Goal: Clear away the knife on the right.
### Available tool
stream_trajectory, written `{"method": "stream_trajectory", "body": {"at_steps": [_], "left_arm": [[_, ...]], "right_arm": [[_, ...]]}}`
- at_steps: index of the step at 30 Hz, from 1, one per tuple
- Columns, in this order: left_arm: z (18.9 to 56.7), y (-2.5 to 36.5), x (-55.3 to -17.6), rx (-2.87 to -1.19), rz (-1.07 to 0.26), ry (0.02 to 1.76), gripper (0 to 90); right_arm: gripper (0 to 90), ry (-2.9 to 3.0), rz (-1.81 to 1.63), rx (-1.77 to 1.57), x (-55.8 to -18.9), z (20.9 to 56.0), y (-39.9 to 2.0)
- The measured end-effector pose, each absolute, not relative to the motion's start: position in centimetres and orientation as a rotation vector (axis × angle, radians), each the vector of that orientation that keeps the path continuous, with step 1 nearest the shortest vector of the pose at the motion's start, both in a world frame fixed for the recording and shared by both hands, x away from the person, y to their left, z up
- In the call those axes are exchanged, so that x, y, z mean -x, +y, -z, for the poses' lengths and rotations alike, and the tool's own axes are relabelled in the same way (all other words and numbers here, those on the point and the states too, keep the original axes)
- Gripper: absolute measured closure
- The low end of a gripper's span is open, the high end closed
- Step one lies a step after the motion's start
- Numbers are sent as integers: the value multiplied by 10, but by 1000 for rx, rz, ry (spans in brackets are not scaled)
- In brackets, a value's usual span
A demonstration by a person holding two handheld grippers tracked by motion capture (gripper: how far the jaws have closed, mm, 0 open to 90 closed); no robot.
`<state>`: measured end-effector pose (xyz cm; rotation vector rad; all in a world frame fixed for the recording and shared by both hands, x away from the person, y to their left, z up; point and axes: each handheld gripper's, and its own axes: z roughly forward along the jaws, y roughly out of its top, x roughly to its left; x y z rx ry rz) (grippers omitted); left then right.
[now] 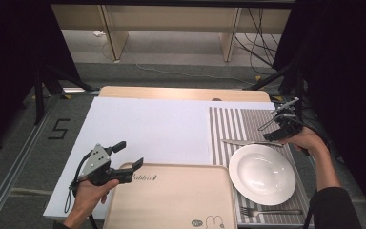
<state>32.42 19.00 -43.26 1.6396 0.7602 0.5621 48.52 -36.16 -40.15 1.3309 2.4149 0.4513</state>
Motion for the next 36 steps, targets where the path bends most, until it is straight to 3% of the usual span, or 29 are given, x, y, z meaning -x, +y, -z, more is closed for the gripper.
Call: {"method": "stream_trajectory", "body": {"at_steps": [36], "left_arm": [[434,189,-325,-1649,-561,758,159]], "right_arm": [[200,2516,-164,-1349,-505,437,-366]]}}
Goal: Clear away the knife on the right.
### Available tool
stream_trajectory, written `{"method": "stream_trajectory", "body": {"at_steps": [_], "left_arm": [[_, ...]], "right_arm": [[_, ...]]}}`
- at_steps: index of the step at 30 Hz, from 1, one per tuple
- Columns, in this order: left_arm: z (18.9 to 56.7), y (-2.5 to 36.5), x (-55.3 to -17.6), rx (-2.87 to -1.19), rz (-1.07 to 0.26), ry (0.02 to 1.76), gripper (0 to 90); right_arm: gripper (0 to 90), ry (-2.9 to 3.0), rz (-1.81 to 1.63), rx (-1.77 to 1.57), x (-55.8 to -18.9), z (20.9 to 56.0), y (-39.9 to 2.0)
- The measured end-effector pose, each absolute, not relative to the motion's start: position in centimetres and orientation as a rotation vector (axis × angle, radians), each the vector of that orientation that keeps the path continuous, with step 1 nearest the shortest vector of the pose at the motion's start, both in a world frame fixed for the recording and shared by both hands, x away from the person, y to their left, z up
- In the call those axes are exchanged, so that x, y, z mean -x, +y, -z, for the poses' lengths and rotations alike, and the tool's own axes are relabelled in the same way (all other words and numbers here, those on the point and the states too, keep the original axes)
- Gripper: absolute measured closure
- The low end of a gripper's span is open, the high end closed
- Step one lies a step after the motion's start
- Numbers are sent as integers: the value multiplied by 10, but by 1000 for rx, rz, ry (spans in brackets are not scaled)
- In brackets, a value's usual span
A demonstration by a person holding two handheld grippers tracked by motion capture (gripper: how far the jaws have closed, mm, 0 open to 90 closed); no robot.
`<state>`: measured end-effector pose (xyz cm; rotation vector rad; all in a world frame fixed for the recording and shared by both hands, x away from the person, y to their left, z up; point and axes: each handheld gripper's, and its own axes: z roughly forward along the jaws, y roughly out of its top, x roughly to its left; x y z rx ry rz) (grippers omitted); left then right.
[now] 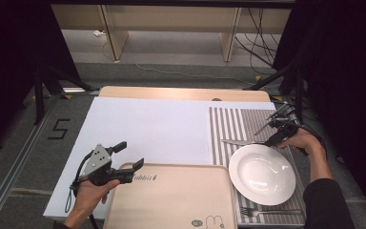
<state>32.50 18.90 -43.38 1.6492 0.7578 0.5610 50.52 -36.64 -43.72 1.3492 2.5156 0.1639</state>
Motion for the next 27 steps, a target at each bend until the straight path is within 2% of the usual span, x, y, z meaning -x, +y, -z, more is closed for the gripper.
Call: {"method": "stream_trajectory", "body": {"at_steps": [27], "left_arm": [[434,190,-327,-1653,-565,765,159]], "right_arm": [[241,2544,-76,-1341,-514,451,-356]]}}
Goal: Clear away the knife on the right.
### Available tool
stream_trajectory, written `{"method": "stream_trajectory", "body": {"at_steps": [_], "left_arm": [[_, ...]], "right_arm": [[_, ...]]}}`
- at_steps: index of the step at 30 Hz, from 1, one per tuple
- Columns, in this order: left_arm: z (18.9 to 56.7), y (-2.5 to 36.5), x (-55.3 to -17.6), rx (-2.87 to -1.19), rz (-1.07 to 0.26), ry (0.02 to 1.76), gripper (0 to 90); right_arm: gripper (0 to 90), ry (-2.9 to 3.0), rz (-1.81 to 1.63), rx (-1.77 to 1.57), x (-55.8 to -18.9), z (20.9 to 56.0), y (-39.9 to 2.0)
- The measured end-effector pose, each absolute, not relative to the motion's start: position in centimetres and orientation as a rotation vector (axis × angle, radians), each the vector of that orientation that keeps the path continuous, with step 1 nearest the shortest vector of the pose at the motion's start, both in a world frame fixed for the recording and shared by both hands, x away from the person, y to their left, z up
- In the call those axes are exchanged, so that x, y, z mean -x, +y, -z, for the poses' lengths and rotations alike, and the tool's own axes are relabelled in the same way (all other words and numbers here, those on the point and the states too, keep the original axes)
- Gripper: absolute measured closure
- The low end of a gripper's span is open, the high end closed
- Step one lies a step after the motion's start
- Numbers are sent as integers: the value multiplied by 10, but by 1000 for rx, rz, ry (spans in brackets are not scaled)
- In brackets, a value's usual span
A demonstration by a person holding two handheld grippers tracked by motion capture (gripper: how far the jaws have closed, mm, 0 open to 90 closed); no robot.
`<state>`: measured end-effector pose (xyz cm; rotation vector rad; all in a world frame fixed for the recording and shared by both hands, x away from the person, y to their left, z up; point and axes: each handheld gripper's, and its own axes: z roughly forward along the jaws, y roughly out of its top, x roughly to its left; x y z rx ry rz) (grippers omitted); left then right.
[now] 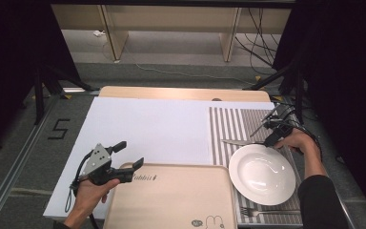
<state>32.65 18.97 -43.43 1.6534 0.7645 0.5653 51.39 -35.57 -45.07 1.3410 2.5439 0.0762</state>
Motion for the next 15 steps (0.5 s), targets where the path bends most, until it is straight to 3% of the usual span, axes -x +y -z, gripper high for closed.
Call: {"method": "stream_trajectory", "body": {"at_steps": [15], "left_arm": [[434,189,-326,-1655,-564,760,160]], "right_arm": [[269,2561,-42,-1280,-519,453,-345]]}}
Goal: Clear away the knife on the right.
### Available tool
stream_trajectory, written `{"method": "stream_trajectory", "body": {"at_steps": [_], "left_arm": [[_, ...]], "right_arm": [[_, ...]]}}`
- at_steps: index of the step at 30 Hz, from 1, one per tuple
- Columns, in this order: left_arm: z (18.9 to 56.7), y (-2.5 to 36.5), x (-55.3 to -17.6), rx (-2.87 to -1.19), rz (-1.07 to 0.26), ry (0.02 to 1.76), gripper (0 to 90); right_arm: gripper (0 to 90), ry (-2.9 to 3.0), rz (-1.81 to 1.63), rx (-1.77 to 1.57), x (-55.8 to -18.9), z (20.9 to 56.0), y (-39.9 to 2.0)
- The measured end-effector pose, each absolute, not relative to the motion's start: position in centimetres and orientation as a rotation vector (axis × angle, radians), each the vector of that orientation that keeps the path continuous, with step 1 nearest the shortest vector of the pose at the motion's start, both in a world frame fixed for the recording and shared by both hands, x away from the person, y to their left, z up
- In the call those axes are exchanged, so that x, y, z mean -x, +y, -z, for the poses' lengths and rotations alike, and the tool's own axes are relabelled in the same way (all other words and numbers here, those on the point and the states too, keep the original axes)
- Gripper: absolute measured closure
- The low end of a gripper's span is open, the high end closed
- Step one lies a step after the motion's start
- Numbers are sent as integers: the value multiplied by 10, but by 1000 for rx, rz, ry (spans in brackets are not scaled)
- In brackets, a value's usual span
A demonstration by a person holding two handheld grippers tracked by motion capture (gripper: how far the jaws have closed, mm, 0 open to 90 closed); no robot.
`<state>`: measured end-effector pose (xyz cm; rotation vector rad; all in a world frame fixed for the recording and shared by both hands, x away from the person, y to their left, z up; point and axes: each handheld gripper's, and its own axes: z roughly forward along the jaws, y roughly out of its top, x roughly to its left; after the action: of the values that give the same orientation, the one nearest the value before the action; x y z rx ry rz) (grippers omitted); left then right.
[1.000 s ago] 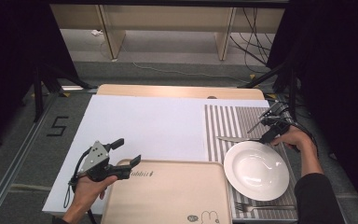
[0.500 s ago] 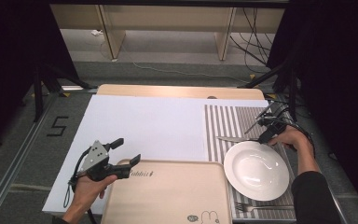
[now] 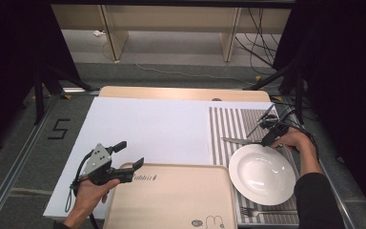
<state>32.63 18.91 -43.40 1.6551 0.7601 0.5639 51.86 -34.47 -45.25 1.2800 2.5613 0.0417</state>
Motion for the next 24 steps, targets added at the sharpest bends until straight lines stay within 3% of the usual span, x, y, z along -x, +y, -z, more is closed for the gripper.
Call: {"method": "stream_trajectory", "body": {"at_steps": [16,24], "left_arm": [[435,187,-326,-1651,-553,748,160],[435,187,-326,-1660,-557,755,161]], "right_arm": [[496,2656,12,-1100,-520,451,-330],[548,2694,31,-1072,-523,450,-328]]}}
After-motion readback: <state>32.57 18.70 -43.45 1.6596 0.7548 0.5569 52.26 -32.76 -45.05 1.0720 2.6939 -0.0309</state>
